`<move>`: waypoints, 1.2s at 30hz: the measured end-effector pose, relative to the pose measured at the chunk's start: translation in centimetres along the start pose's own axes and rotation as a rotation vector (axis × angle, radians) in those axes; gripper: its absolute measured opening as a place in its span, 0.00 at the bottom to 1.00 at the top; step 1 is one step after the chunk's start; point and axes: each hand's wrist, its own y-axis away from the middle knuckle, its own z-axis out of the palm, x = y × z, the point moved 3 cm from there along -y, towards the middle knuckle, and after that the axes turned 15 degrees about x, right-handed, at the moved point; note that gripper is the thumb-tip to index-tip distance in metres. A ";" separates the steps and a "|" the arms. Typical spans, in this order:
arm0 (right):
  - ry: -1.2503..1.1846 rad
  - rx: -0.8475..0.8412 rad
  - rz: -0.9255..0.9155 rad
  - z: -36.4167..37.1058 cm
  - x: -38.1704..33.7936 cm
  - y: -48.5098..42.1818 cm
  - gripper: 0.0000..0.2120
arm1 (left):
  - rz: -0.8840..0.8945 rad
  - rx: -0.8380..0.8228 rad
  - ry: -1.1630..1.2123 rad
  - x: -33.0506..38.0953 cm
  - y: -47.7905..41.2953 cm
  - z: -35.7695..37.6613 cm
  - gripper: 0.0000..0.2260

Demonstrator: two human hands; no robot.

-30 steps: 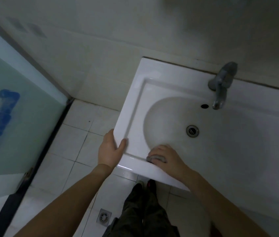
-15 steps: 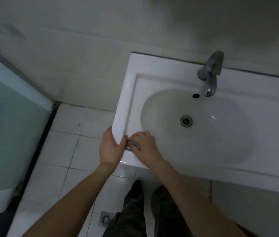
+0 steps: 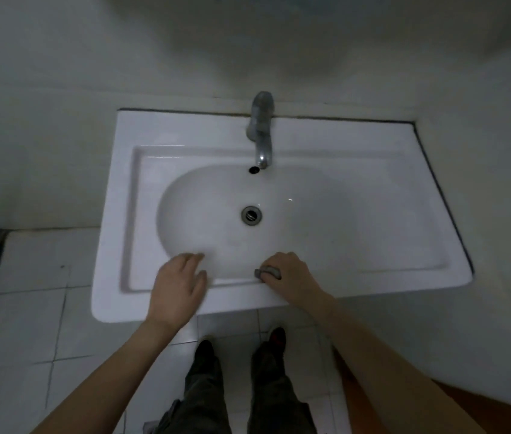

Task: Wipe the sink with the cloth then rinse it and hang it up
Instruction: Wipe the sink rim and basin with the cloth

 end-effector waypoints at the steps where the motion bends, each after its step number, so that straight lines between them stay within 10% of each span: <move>1: -0.008 0.005 -0.023 -0.2 0.4 0.4 0.17 | 0.034 -0.064 -0.016 1.0 0.3 1.3 0.21; 7: 0.060 0.048 -0.027 -6.6 10.7 -0.8 0.23 | 0.055 -0.157 -0.217 1.1 0.5 2.9 0.20; 12: 0.308 0.115 -0.393 -11.6 17.3 -5.4 0.13 | 0.018 -0.172 -0.234 1.5 0.5 2.9 0.20; 19: 0.707 0.090 -0.430 -8.0 15.4 -13.0 0.04 | 0.003 -0.157 -0.247 1.9 0.2 2.7 0.20; 24: -0.145 -0.387 0.084 1.7 7.4 -7.1 0.11 | -0.013 -0.174 -0.264 2.3 0.0 2.6 0.21; 28: -0.362 -0.492 0.003 2.4 3.5 -5.7 0.13 | -0.025 -0.181 -0.260 2.3 0.1 2.6 0.22; 36: 0.636 0.085 -1.011 -7.0 17.9 -19.2 0.03 | -0.057 -0.214 -0.273 1.7 0.0 2.5 0.21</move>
